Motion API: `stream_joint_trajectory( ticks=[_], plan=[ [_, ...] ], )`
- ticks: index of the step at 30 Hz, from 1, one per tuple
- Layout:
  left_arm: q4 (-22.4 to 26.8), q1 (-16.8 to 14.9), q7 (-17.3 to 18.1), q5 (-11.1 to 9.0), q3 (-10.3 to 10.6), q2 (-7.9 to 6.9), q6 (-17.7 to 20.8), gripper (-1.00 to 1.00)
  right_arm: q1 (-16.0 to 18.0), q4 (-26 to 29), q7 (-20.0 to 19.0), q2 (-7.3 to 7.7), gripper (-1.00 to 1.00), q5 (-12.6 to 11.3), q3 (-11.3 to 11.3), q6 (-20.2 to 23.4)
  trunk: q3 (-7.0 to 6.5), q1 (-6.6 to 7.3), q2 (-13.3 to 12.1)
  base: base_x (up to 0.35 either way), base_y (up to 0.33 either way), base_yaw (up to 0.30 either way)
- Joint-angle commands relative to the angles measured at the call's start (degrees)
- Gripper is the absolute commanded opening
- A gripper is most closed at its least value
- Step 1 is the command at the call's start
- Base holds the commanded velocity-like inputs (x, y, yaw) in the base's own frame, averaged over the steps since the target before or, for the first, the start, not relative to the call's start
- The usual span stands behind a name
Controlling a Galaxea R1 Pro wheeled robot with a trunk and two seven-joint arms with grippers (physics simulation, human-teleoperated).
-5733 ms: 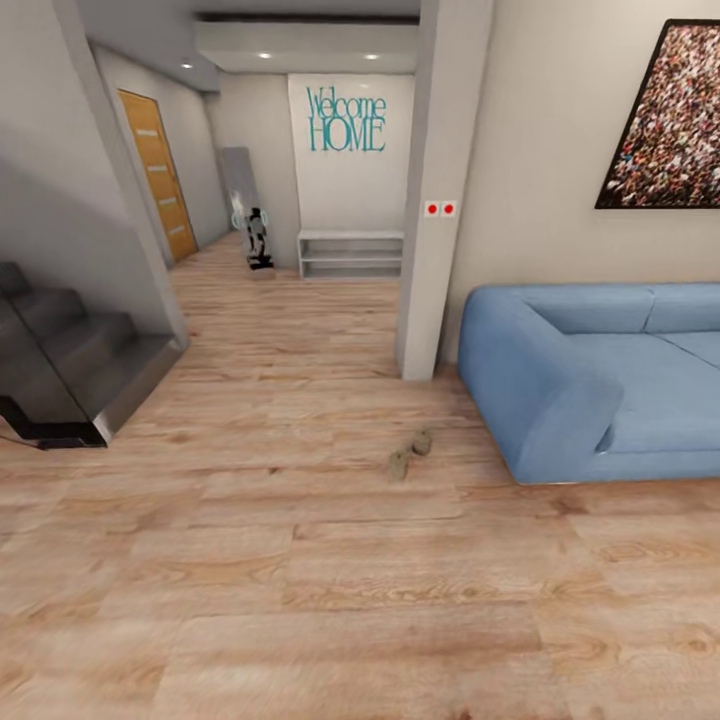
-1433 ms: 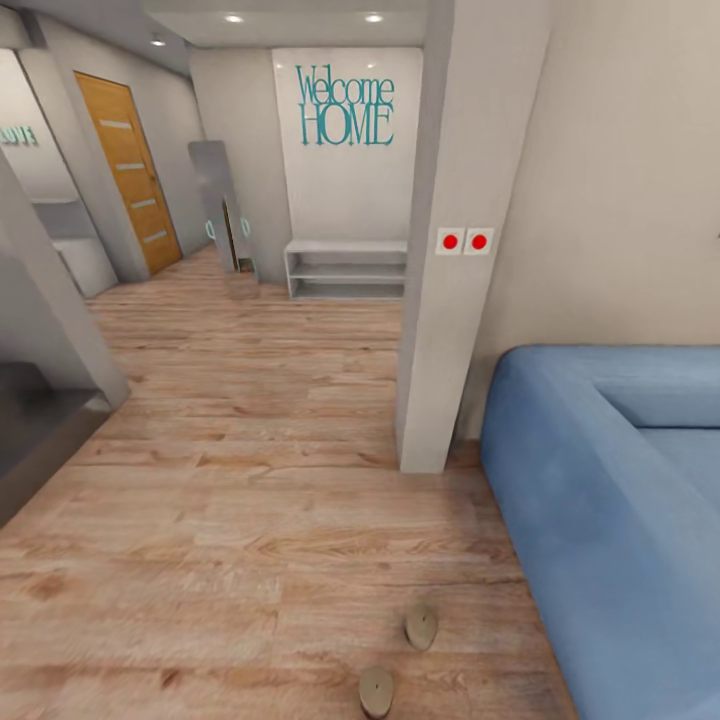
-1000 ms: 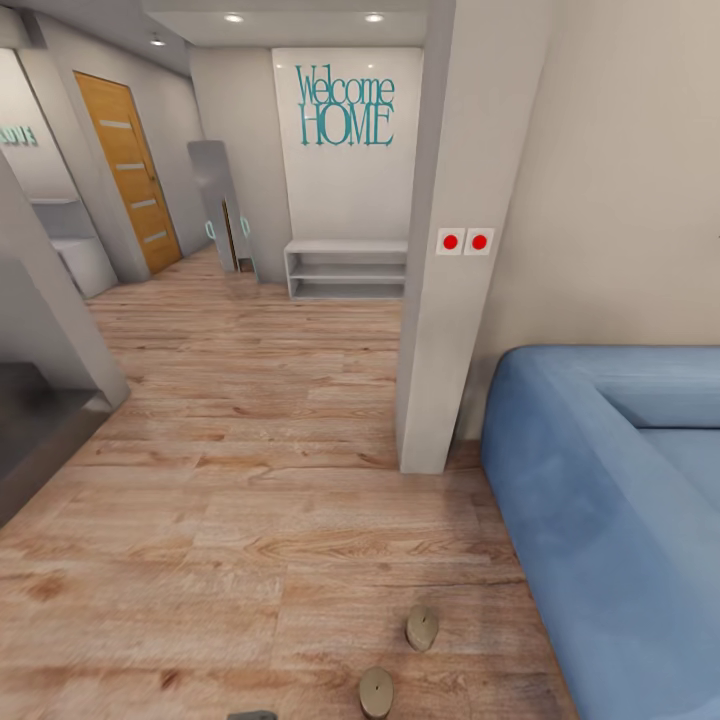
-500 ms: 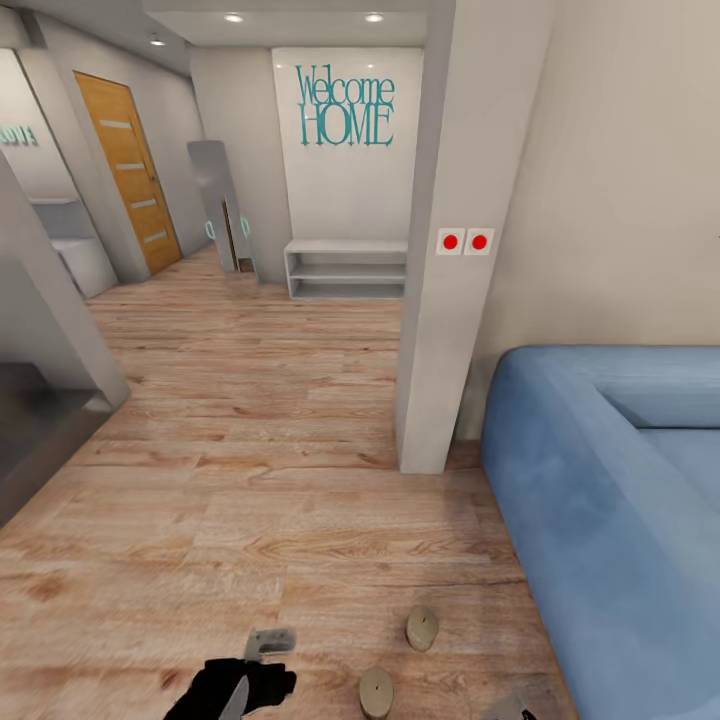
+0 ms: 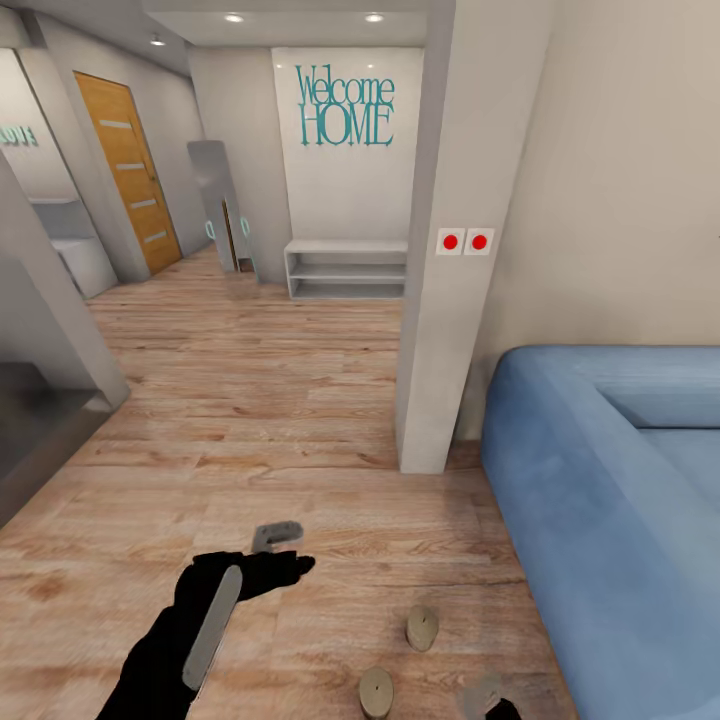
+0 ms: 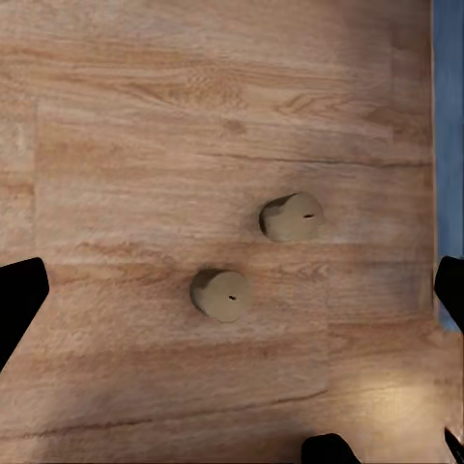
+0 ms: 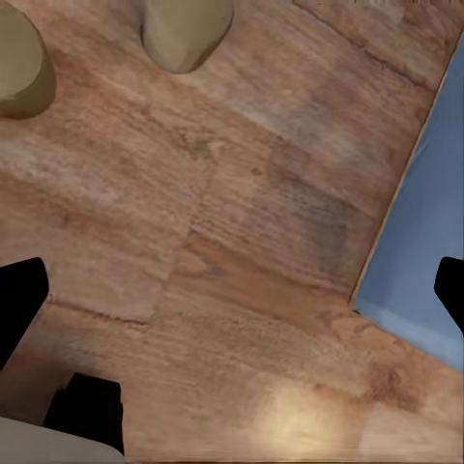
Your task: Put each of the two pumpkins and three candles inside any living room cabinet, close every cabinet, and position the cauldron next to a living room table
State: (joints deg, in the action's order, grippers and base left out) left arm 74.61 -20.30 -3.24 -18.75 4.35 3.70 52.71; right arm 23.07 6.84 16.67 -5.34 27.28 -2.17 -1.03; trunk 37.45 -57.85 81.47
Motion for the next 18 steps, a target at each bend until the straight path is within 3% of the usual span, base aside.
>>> stream_joint_trajectory(
  ticks=[1,6,7,9,10,12,16,18],
  plan=[
    [0.5,-1.0,0.0,-1.2,-0.1,0.01,0.2,1.0,0.1,0.8,0.1,-0.9,1.0,0.0,0.0,1.9,0.01,0.0,0.0,0.0,0.0,0.0],
    [1.1,-6.4,0.1,-7.2,0.0,0.08,0.5,1.0,3.5,3.4,0.1,-3.5,1.0,0.1,-0.1,12.2,0.01,0.0,0.0,0.0,0.0,0.0],
    [1.0,-7.5,0.1,-9.1,-0.1,0.06,0.5,1.0,4.7,3.4,0.1,-3.75,1.0,0.1,-0.1,13.8,0.01,0.0,0.0,0.0,0.0,0.0],
    [0.9,-10.3,0.2,-15.3,-0.1,-0.29,0.4,1.0,7.2,3.3,0.0,-4.29,1.0,0.0,-0.1,17.5,0.01,0.0,0.0,0.0,0.0,0.0],
    [0.9,-10.9,0.2,-17.1,-0.1,-0.41,0.3,1.0,7.6,3.3,-0.1,-4.49,1.0,0.0,-0.1,18.2,0.01,0.0,0.0,0.0,0.0,0.0],
    [0.9,-11.8,0.3,-19.5,-0.1,-0.58,0.1,1.0,8.0,3.4,-0.1,-4.66,1.0,0.0,-0.2,19.0,0.01,0.0,0.0,0.0,0.0,0.0],
    [1.2,-13.7,0.3,-21.2,-0.1,-0.74,0.2,1.0,9.3,3.8,-0.4,-4.66,1.0,0.0,-0.4,19.4,0.01,0.0,0.0,0.0,0.0,0.0],
    [1.6,-13.9,1.3,-22.4,-0.2,-0.93,0.2,1.0,11.0,3.6,-4.3,-4.66,1.0,-0.3,-0.3,19.4,0.01,0.0,0.0,0.0,0.0,0.0]
  ],
)
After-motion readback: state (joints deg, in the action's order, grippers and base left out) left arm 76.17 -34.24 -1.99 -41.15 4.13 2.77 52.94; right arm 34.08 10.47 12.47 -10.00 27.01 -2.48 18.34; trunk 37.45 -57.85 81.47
